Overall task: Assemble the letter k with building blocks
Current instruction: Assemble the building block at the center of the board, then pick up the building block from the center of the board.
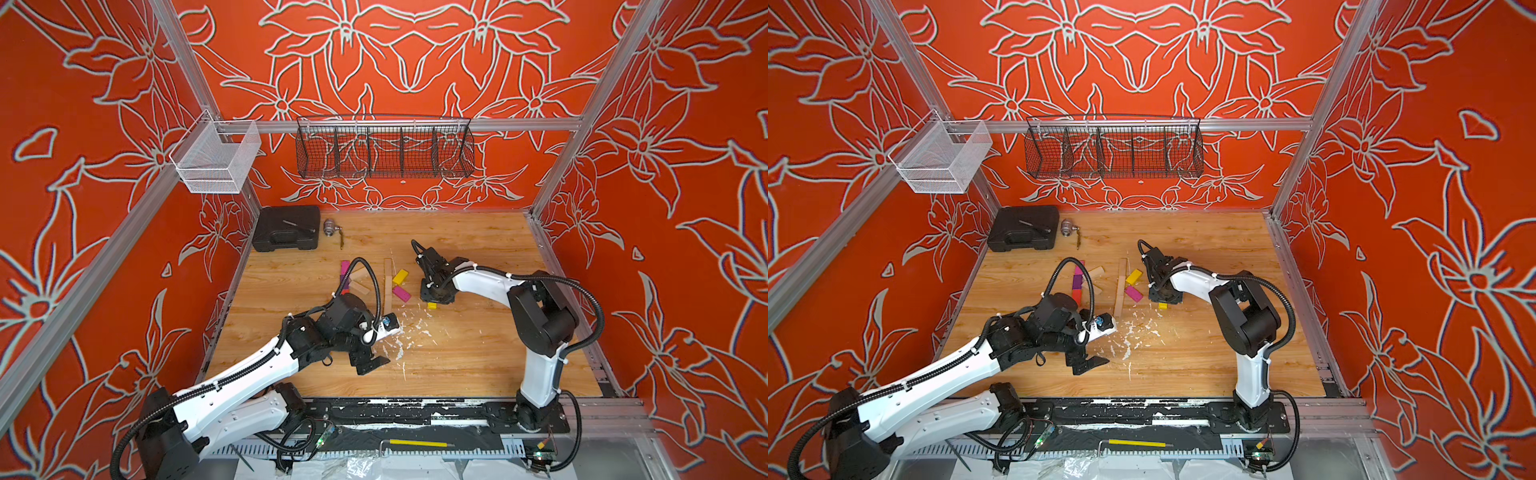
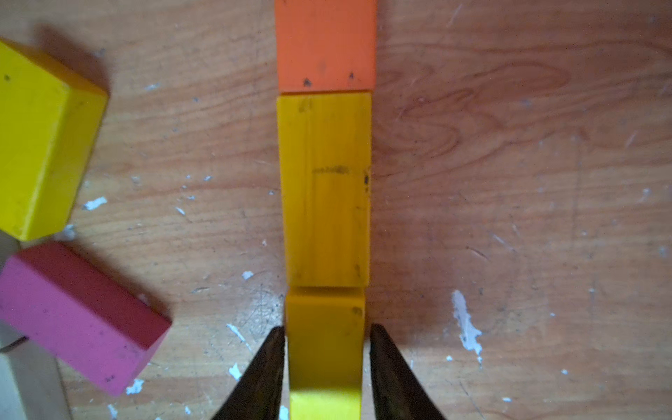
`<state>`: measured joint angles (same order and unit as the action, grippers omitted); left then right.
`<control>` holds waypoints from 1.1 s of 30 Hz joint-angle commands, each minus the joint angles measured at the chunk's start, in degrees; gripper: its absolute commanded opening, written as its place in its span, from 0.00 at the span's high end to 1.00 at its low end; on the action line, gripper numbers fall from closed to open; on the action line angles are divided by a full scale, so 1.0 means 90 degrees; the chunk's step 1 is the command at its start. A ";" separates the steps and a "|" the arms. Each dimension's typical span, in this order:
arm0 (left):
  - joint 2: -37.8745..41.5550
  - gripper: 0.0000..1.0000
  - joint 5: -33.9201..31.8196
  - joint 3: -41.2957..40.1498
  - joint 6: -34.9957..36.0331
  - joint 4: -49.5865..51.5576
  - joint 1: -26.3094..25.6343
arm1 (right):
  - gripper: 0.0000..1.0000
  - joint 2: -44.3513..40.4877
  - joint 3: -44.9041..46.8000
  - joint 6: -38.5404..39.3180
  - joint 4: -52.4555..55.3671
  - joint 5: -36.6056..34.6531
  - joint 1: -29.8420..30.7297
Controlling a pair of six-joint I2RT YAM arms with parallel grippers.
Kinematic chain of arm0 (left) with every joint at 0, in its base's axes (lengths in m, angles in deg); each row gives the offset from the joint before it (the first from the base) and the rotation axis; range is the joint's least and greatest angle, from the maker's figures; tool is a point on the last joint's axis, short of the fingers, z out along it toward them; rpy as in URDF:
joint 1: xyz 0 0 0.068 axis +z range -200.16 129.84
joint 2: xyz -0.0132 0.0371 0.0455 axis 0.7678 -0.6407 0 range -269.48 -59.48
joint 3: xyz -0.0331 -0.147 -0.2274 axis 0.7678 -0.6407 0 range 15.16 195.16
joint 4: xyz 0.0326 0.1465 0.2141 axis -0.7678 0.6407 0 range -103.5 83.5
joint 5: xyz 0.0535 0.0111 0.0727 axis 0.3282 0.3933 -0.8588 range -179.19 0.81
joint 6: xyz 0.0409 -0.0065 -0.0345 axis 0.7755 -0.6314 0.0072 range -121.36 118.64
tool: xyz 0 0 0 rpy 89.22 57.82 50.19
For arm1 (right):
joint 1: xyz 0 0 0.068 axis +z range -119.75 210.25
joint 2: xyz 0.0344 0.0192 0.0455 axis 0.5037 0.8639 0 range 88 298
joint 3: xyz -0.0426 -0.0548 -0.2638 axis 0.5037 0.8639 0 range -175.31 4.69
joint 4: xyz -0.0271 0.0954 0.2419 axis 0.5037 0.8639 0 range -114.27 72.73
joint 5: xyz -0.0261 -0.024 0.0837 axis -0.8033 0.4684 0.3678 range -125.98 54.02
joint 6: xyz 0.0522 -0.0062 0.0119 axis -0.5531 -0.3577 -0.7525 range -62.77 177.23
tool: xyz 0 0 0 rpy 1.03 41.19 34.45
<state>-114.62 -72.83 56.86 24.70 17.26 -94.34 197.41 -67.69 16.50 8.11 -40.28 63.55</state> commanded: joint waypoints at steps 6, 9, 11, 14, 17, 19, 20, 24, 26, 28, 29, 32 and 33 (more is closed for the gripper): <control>-0.0019 0.03 -0.0060 0.0202 0.0110 -0.0028 0.0056 | 0.50 -0.0258 -0.0171 -0.0077 0.0244 -0.0129 -0.0050; -0.0022 0.03 -0.0421 0.0173 -0.0151 -0.0175 0.0074 | 0.46 -0.0640 -0.0122 -0.0083 0.0288 -0.0143 -0.0056; -0.0029 0.03 -0.0758 0.0176 -0.0492 -0.0317 0.0139 | 0.44 -0.0998 -0.0042 -0.0082 0.0308 -0.0210 -0.0050; -0.0036 0.02 -0.1222 0.0258 -0.1273 -0.0452 0.0424 | 0.40 -0.1769 0.0182 -0.0042 0.0251 -0.0378 -0.0050; -0.0100 0.04 -0.1993 0.0533 -0.2381 -0.0261 0.0724 | 0.33 -0.2630 0.0520 0.0101 0.0022 -0.0532 -0.0048; -0.0305 0.06 -0.2511 0.0850 -0.3140 0.0167 0.0881 | 0.27 -0.3222 0.0784 0.0201 -0.0199 -0.0629 -0.0048; -0.0424 0.07 -0.2727 0.1021 -0.3536 0.0463 0.0954 | 0.24 -0.3535 0.0920 0.0290 -0.0328 -0.0664 -0.0057; -0.0739 0.07 -0.3420 0.1587 -0.5214 0.1826 0.1095 | 0.10 -0.4668 0.1340 0.0619 -0.0752 -0.0667 -0.0066; -0.0773 0.07 -0.3655 0.1654 -0.6120 0.2301 0.1110 | 0.05 -0.5114 0.1489 0.0792 -0.0935 -0.0605 -0.0067; -0.0769 0.09 -0.3752 0.1633 -0.6914 0.2722 0.1110 | 0.02 -0.5428 0.1538 0.0977 -0.1032 -0.0468 -0.0065; -0.0761 0.11 -0.3773 0.1604 -0.7318 0.2911 0.1110 | 0.02 -0.5543 0.1515 0.1073 -0.1044 -0.0362 -0.0066; -0.0722 0.14 -0.3653 0.1478 -0.8572 0.3328 0.1109 | 0.02 -0.5681 0.1372 0.1331 -0.1030 0.0157 -0.0062; -0.0723 0.17 -0.3563 0.1407 -0.9040 0.3441 0.1116 | 0.02 -0.5672 0.1289 0.1410 -0.0973 0.0382 -0.0062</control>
<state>-121.26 -103.65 70.58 -39.03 39.66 -84.59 146.44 -54.75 25.77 0.17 -41.83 63.28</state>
